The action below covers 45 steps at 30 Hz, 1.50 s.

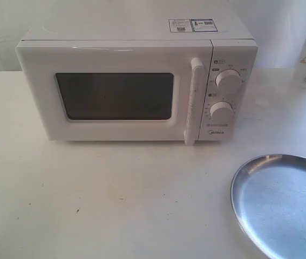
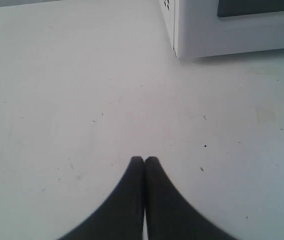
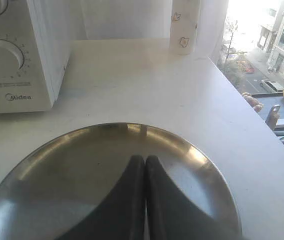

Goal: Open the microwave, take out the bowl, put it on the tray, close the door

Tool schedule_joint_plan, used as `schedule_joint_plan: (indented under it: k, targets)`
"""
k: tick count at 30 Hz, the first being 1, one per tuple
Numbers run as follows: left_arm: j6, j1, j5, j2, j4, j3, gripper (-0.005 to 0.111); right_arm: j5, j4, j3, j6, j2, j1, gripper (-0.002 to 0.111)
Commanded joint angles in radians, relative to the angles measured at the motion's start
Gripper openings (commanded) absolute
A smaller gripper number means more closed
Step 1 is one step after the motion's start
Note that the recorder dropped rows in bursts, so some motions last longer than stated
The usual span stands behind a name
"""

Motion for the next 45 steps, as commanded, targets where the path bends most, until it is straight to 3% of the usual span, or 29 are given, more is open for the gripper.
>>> schedule_joint_plan:
  k: [1,19,23,26,33,40,45]
  targets:
    - [0.0,-0.005,0.003,-0.002,-0.013,-0.003,0.0,-0.002,-0.004,0.005,0.003,-0.005,-0.003,0.0]
    - [0.0,-0.005,0.003,-0.002,-0.013,-0.003,0.0,-0.045,-0.033,0.005,0.008,-0.005,-0.003,0.0]
    - [0.0,-0.005,0.003,-0.002,-0.013,-0.003,0.0,-0.199,-0.001,0.005,0.021,-0.005,-0.003,0.0]
    - [0.0,-0.005,0.003,-0.002,-0.013,-0.003,0.0,-0.339,0.16,0.005,0.168,-0.005,-0.001,0.0]
    - [0.0,-0.005,0.003,-0.002,-0.013,-0.003,0.0,-0.566,0.17,0.005,0.239,-0.005,-0.001,0.0]
    - [0.0,-0.005,0.003,-0.002,-0.013,-0.003,0.0,-0.821,0.092,-0.045,0.292,0.013,-0.001,0.0]
    - [0.0,-0.005,0.003,-0.002,-0.013,-0.003,0.0,-0.933,-0.092,-0.211,0.44,0.21,-0.001,0.0]
